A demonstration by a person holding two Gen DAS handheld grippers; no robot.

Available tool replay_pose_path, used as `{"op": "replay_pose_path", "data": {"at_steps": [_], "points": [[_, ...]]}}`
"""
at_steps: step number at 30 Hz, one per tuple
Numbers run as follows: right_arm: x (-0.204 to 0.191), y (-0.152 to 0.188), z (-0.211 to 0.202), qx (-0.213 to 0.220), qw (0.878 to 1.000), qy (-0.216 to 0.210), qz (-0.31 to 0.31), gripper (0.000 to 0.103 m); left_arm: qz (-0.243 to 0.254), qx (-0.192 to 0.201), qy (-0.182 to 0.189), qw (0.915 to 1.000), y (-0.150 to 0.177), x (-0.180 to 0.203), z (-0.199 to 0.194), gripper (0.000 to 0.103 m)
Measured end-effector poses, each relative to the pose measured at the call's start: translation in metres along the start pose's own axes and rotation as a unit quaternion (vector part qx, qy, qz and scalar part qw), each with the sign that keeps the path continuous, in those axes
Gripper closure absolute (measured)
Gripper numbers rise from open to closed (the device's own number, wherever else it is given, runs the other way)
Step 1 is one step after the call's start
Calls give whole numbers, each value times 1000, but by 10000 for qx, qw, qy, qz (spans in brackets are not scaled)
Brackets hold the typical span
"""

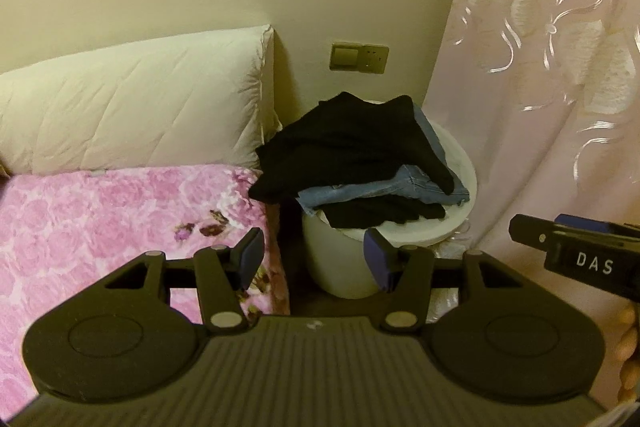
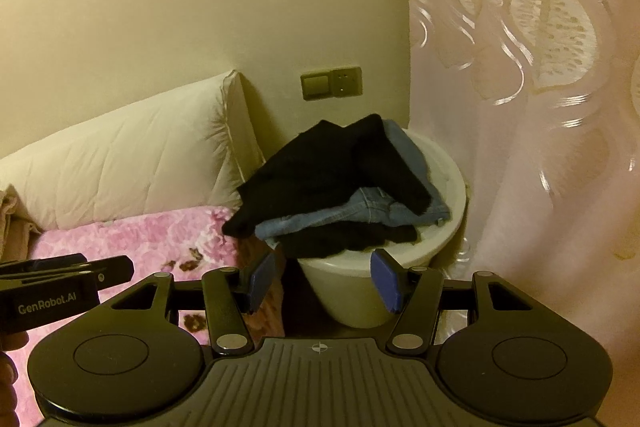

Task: Fold clothes
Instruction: 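Move both grippers toward the black clothes piled on the white bucket, then grasp the black garment on the pile with the left gripper while the right gripper grasps it too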

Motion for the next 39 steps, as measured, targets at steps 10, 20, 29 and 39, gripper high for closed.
{"op": "replay_pose_path", "data": {"at_steps": [10,20,29,39], "points": [[0,-10,18,-91,9998,-149,56,46,-159,-128,95,9997,-8,-17,13,52],[-2,-23,44,-292,9994,-208,-5,46,-652,-90,76,9978,-17,-42,28,53],[4,-37,75,-485,9983,-287,-117,46,-425,-315,-24,9986,-23,-33,55,53],[30,-72,120,-718,9968,-317,-177,46,-493,-798,6,9956,-55,-17,111,53]]}}
Point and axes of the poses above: each gripper's, at about its wrist camera, not at the fingertips, and z roughly the way its jaws point, x to its right, y to its underside, the point moved 7 cm from there along z, roughly the way its jaws point, and after that the axes turned 13 degrees about -x, right-handed, at the moved point
